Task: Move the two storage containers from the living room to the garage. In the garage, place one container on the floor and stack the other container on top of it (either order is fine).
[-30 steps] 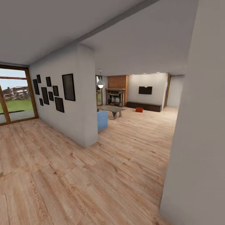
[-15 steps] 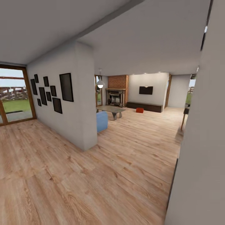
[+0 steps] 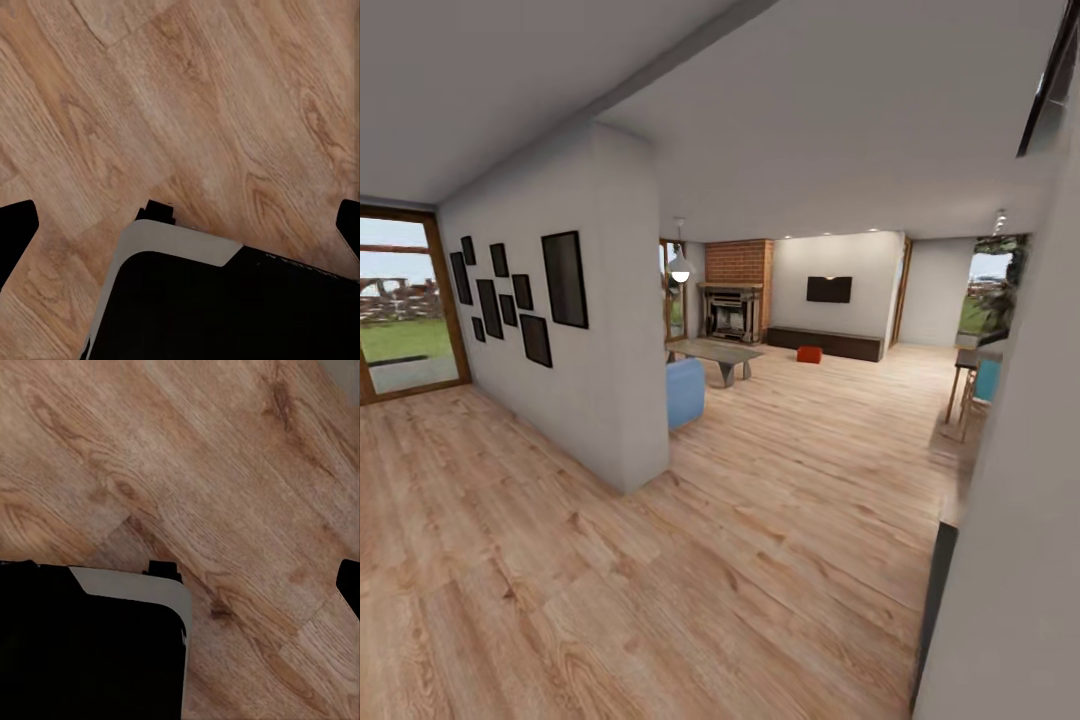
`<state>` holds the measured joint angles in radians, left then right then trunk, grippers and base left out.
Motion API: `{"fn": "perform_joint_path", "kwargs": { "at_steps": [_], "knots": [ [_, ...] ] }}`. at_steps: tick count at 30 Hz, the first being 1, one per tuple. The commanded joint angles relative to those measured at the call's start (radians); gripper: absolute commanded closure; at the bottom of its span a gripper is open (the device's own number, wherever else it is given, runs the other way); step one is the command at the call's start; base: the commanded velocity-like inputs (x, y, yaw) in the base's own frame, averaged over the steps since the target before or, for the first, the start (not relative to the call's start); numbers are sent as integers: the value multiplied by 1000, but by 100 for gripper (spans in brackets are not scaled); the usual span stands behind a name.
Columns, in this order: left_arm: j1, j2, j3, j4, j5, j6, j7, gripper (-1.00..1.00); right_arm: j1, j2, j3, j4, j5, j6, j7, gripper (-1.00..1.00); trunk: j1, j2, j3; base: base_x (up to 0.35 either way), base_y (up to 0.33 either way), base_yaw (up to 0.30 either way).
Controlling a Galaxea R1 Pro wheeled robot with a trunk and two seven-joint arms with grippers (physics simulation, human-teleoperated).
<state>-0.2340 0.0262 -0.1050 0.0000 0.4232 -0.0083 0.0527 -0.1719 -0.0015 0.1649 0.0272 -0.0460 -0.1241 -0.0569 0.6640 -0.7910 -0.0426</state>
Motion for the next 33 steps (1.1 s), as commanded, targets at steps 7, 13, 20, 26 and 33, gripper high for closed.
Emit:
{"fn": "perform_joint_path", "kwargs": {
  "at_steps": [7,13,20,26,33],
  "knots": [
    [-1,0,-8,0,8,-1,2,-100,-1,5,15,-7,9,4,-2,-100,1,-1,-2,322,0,0],
    [-1,0,-8,0,8,-1,2,-100,-1,4,22,-7,10,2,12,-100,1,-1,-2,323,0,0],
    [-1,0,-8,0,8,-1,2,-100,-1,1,20,-7,14,-6,12,-100,1,-1,-2,322,0,0],
    [-1,0,-8,0,8,0,2,-100,-1,1,23,-6,28,-4,12,-100,1,-1,-2,322,0,0],
    [-1,0,-8,0,8,-1,2,-100,-1,1,24,-6,29,0,12,-100,1,-1,-2,322,0,0]
  ]
}}
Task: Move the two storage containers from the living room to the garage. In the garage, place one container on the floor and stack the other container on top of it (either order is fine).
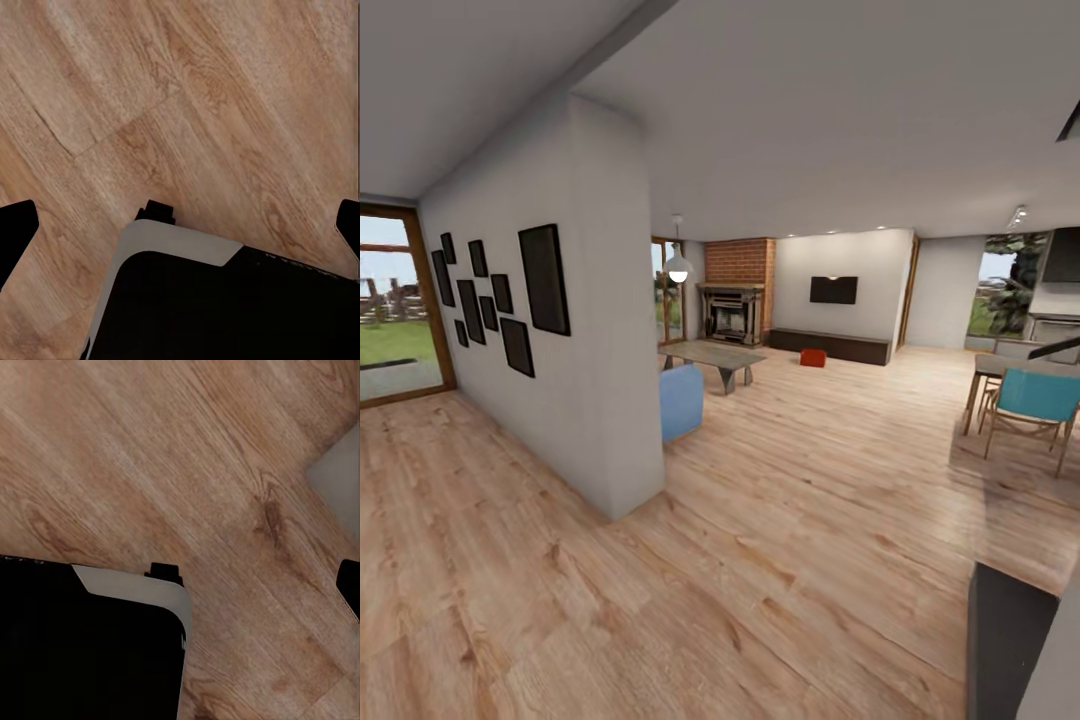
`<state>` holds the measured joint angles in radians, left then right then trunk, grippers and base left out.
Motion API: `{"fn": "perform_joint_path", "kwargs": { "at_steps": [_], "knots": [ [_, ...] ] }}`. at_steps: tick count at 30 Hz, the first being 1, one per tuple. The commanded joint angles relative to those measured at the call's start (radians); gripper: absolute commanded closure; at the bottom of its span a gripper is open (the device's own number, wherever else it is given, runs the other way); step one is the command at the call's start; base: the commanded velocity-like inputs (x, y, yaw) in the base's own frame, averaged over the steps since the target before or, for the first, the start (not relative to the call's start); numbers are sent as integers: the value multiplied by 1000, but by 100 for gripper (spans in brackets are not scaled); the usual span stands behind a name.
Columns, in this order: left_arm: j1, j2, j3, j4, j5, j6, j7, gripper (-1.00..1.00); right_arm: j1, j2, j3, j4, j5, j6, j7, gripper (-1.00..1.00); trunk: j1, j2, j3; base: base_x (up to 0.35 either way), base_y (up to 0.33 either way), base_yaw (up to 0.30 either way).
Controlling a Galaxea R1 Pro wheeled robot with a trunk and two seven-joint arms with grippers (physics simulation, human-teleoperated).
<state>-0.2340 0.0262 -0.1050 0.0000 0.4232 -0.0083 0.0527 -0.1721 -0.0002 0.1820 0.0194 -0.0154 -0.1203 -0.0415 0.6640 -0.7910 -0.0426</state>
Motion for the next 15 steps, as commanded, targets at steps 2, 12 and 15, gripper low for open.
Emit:
{"fn": "perform_joint_path", "kwargs": {
  "at_steps": [2,12,15],
  "knots": [
    [-1,0,-9,0,8,-1,2,-100,-1,0,7,2,-1,-4,-3,-100,1,-1,-2,322,0,0],
    [-1,1,-9,0,8,0,2,-100,-1,0,5,2,-1,-10,-3,-100,1,-1,-2,322,0,0],
    [-1,0,-9,0,8,0,2,-100,-1,0,4,2,-1,-10,-3,-100,1,-1,-2,322,0,0]
  ]
}}
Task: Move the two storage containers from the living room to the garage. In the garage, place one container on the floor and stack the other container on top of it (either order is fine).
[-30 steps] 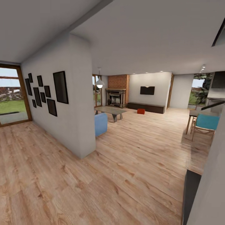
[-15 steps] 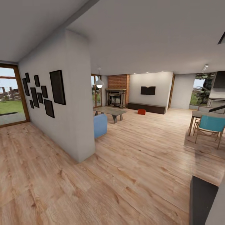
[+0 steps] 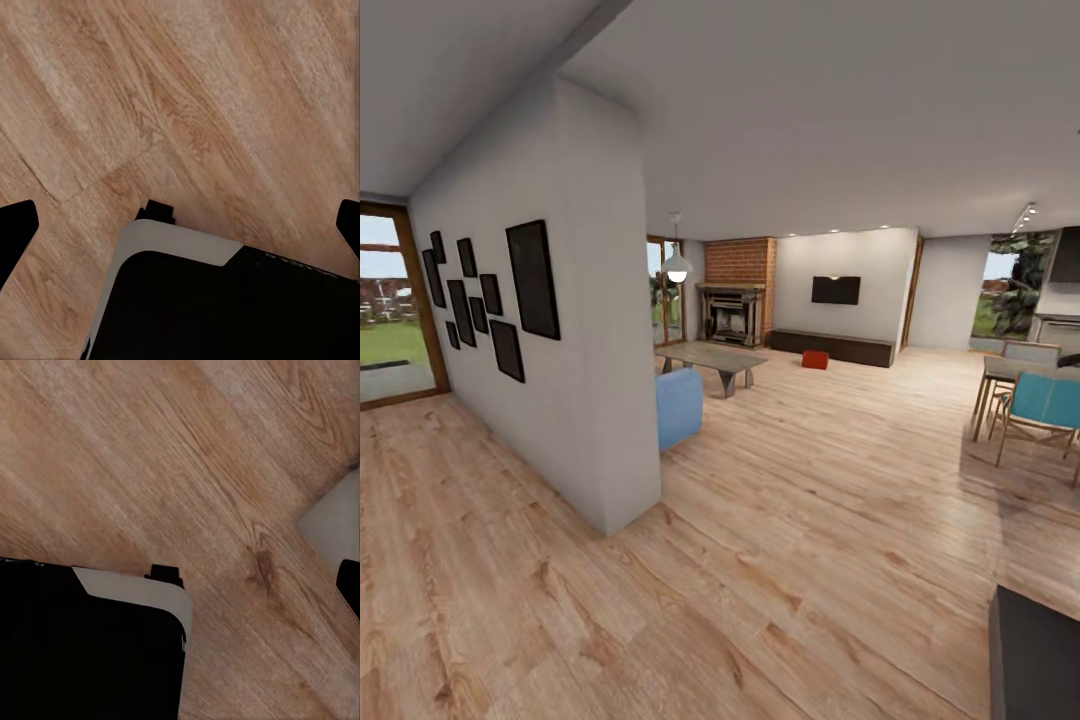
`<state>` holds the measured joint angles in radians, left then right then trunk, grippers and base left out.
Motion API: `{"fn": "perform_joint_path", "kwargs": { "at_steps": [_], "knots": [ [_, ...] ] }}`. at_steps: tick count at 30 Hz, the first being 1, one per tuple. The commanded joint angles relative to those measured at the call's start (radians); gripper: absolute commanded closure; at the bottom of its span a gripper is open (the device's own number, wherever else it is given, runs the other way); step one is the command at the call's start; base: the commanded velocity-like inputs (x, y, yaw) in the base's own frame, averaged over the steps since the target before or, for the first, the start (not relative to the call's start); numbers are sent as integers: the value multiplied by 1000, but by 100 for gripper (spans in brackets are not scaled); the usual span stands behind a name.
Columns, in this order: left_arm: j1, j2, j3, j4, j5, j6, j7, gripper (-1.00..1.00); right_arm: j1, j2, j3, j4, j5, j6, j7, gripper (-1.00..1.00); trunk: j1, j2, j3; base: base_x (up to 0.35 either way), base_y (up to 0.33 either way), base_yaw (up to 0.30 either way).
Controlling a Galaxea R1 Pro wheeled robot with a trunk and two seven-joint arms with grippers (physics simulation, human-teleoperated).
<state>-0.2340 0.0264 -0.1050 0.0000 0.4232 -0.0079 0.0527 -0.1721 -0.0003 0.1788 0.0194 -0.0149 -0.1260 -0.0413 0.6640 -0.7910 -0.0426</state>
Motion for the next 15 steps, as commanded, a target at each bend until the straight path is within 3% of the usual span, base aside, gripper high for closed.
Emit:
{"fn": "perform_joint_path", "kwargs": {
  "at_steps": [1,8,15],
  "knots": [
    [-1,0,-8,0,8,-1,2,-100,-1,0,7,2,-1,-4,-3,-100,1,-1,-2,322,0,0],
    [-1,0,-8,0,8,-1,2,-100,-1,2,5,2,0,-4,-3,-100,1,-1,-2,322,0,-30],
    [-1,0,-8,0,8,-1,2,-100,-1,2,5,2,0,-4,-3,-100,1,-1,-2,323,0,-208]
  ]
}}
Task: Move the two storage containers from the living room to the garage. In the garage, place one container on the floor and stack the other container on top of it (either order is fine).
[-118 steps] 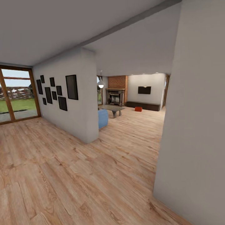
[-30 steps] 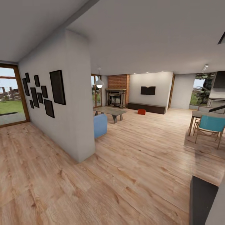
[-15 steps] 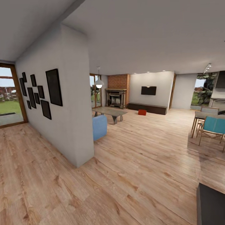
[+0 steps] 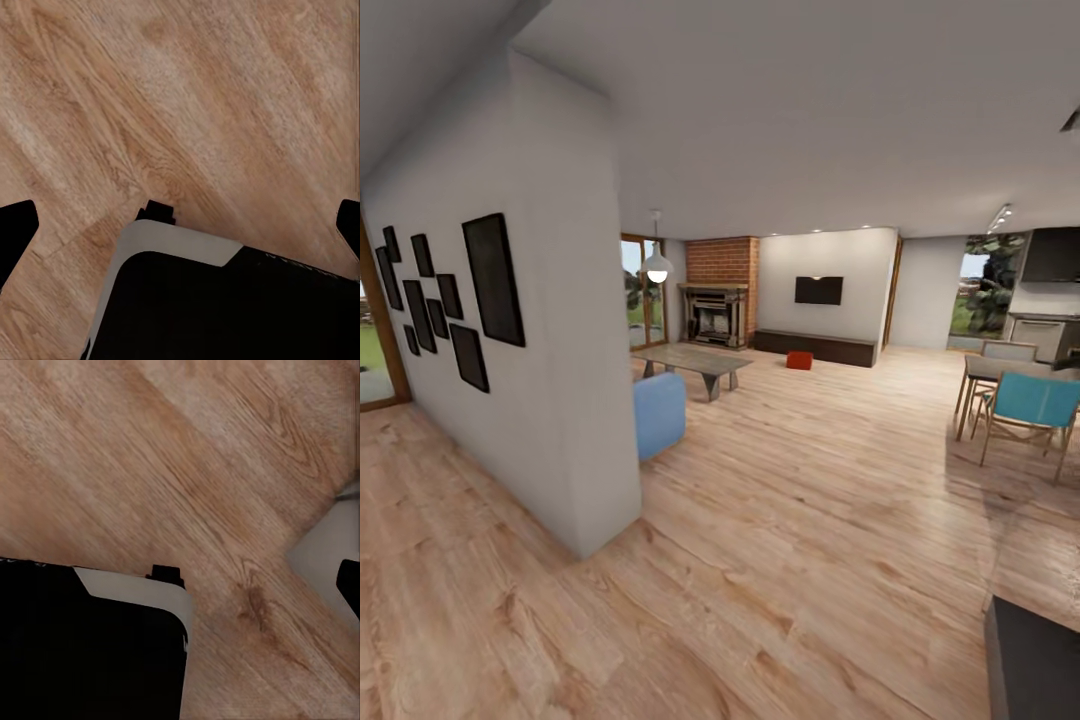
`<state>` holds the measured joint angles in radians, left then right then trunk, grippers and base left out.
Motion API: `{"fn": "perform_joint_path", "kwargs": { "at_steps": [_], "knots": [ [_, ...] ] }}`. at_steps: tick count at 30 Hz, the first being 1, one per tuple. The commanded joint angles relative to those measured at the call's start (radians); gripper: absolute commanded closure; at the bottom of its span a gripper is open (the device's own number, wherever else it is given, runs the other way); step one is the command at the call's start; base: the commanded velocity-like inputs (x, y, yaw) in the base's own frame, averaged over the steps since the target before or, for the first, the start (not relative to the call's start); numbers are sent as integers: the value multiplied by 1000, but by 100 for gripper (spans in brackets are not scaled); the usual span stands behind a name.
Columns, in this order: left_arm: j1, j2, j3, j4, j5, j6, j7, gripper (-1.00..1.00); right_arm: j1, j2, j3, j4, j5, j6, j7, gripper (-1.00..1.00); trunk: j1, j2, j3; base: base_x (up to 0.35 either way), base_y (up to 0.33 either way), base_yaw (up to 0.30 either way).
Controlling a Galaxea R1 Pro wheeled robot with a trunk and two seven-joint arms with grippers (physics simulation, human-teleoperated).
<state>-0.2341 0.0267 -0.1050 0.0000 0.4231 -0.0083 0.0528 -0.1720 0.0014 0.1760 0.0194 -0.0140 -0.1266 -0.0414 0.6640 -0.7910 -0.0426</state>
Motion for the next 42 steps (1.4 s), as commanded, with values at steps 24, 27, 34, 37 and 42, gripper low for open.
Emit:
{"fn": "perform_joint_path", "kwargs": {
  "at_steps": [24,27,34,37,42],
  "knots": [
    [-1,0,-9,0,8,-1,2,-100,-1,0,8,2,50,-4,-4,-100,1,-1,-2,322,0,-133],
    [-1,0,-9,0,8,-1,2,-100,-1,0,7,2,53,-4,-5,-100,1,-1,-2,322,0,0],
    [-1,0,-9,0,8,-1,2,-100,-1,0,7,2,54,-5,-5,-100,1,-1,-2,322,0,0],
    [-1,0,-9,0,8,-1,2,-100,-1,0,7,2,54,-4,-5,-100,1,-1,-2,322,0,-10],
    [-1,0,-9,0,8,-1,2,-100,-1,0,7,3,54,-4,-3,-100,1,-1,-3,322,0,-188]
  ]
}}
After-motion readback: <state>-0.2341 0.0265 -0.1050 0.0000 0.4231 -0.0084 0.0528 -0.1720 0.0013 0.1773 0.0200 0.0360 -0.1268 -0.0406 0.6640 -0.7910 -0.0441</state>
